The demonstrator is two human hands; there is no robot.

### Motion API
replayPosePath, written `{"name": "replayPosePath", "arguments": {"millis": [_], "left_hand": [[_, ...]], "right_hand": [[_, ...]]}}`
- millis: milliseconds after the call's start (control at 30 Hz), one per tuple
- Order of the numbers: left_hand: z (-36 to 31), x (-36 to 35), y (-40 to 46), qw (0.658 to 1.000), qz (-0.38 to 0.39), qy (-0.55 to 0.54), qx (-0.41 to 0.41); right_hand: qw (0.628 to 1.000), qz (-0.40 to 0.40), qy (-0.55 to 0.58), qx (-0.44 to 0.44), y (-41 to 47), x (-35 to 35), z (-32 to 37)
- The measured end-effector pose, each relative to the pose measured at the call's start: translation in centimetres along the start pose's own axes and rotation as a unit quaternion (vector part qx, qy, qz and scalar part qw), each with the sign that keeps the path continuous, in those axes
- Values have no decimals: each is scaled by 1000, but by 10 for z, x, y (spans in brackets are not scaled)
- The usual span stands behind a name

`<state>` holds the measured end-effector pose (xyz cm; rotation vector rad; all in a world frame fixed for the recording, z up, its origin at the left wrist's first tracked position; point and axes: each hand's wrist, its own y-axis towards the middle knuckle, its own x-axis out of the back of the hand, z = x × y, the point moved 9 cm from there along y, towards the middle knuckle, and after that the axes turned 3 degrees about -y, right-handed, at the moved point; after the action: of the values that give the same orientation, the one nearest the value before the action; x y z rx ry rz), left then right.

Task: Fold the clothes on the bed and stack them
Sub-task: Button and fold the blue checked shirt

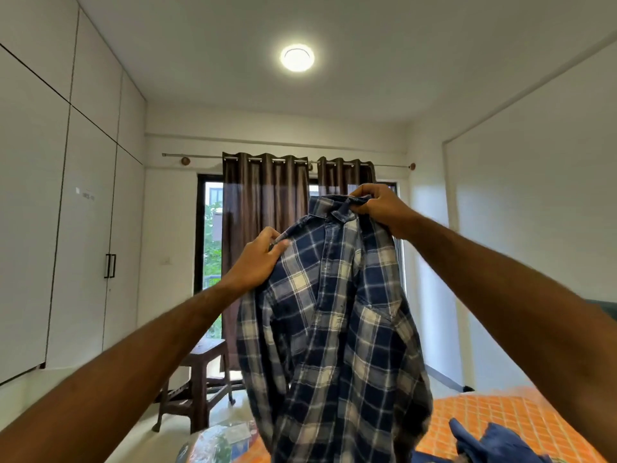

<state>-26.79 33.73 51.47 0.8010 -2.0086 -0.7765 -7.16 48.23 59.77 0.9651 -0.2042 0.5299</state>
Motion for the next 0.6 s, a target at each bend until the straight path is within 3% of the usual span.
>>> {"name": "replayPosePath", "arguments": {"millis": [133, 233, 367, 467, 600], "left_hand": [[-23, -10, -15, 972, 215, -94, 11], [-26, -7, -25, 938, 311, -140, 63], [2, 0, -28, 910, 341, -198, 125], [62, -4, -40, 908, 318, -203, 181], [157, -35, -81, 891, 328, -136, 283]], "right_hand": [[996, 67, 0, -59, -5, 18, 17], [988, 113, 33, -97, -13, 18, 15], [982, 97, 102, -124, -4, 18, -12], [994, 39, 9, -99, 6, 14, -41], [978, 99, 38, -177, -15, -43, -147]]}}
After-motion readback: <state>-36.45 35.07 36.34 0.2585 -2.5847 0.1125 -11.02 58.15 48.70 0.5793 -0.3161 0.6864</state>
